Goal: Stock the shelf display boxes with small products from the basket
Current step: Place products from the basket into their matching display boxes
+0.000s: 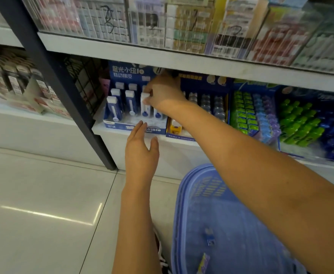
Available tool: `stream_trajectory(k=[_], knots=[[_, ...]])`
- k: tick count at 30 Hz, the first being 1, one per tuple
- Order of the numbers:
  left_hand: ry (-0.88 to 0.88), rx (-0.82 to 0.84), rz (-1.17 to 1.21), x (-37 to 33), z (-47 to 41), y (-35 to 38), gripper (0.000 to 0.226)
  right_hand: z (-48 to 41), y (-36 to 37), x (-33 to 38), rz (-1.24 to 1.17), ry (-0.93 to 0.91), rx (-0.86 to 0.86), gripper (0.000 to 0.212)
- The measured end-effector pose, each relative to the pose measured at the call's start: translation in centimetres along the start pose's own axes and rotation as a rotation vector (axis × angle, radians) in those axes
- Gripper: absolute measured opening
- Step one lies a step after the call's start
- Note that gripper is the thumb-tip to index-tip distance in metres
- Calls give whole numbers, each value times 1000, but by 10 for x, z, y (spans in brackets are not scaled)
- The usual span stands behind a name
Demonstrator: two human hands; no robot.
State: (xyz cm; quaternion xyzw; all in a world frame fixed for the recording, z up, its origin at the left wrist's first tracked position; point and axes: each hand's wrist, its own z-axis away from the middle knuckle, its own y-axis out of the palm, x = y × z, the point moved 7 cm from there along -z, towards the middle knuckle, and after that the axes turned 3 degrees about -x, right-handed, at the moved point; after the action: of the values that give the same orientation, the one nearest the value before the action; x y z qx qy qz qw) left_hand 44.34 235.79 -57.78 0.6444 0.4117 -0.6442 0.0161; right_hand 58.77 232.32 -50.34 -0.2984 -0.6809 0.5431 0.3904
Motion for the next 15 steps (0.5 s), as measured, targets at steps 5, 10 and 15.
stream_trajectory(k=[5, 10, 15], knots=[[-43, 97, 30, -3, 6, -2, 51, -5, -4, 7, 13, 1, 82, 36], [-5, 51, 121, -27, 18, -10, 21, 82, -40, -22, -404, -92, -166, 21], [-44, 364, 28, -47, 53, 52, 14, 207, 33, -128, -450, 161, 145, 11]])
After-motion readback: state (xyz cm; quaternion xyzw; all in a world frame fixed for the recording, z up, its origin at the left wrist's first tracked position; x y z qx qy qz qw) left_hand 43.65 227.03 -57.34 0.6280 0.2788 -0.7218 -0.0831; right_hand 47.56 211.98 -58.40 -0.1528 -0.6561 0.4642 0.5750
